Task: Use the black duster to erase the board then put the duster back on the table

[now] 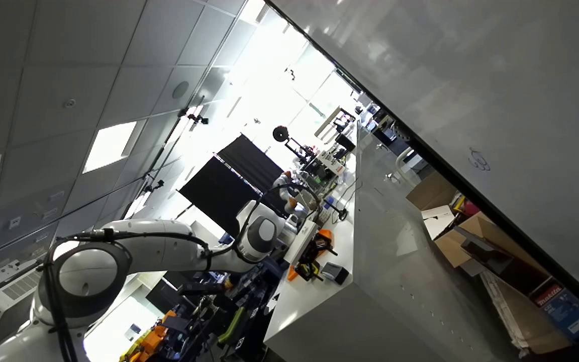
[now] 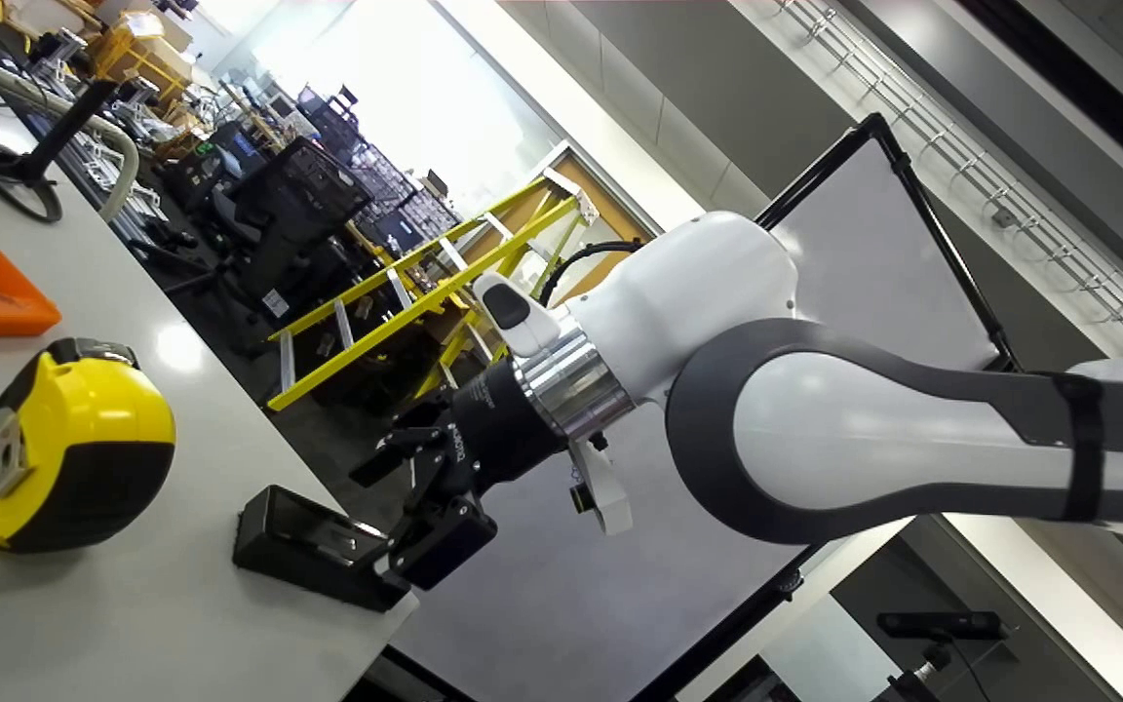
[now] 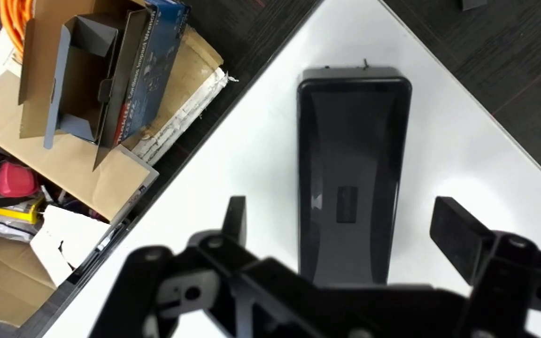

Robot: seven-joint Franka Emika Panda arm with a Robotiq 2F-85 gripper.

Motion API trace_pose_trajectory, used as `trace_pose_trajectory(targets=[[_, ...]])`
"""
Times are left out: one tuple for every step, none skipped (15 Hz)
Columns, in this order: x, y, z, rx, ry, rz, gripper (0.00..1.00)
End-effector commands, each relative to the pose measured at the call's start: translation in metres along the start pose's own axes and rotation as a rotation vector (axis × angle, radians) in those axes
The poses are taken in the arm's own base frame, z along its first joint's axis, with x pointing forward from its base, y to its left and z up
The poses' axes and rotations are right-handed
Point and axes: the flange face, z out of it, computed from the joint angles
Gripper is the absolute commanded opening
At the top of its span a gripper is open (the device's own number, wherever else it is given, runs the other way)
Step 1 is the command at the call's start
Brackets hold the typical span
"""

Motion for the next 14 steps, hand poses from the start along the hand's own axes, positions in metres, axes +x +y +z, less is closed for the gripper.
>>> trace_pose_trajectory(targets=[[0.007,0.005,0.003,0.012,-0.012,-0.011,1.00],[0.008,0.004,0.005,0.014,-0.014,-0.014,0.95],[0.009,0.004,0.006,0.015,-0.014,-0.016,0.74],[0.009,0.004,0.007,0.016,-0.014,-0.017,0.71],[0.009,0.004,0.007,0.016,-0.015,-0.017,0.69],[0.009,0.005,0.008,0.016,-0.014,-0.018,0.61],[0.009,0.005,0.008,0.016,-0.014,-0.018,0.53],[0.010,0.006,0.009,0.016,-0.014,-0.018,0.45],[0.009,0.006,0.009,0.016,-0.015,-0.017,0.38],[0.009,0.006,0.009,0.015,-0.015,-0.016,0.30],[0.009,0.007,0.007,0.012,-0.019,-0.013,0.30],[0.007,0.007,0.004,-0.002,-0.030,-0.005,0.29],[0.004,0.007,-0.005,-0.034,-0.037,0.003,0.29],[0.001,0.007,-0.014,-0.063,-0.036,0.005,0.29]])
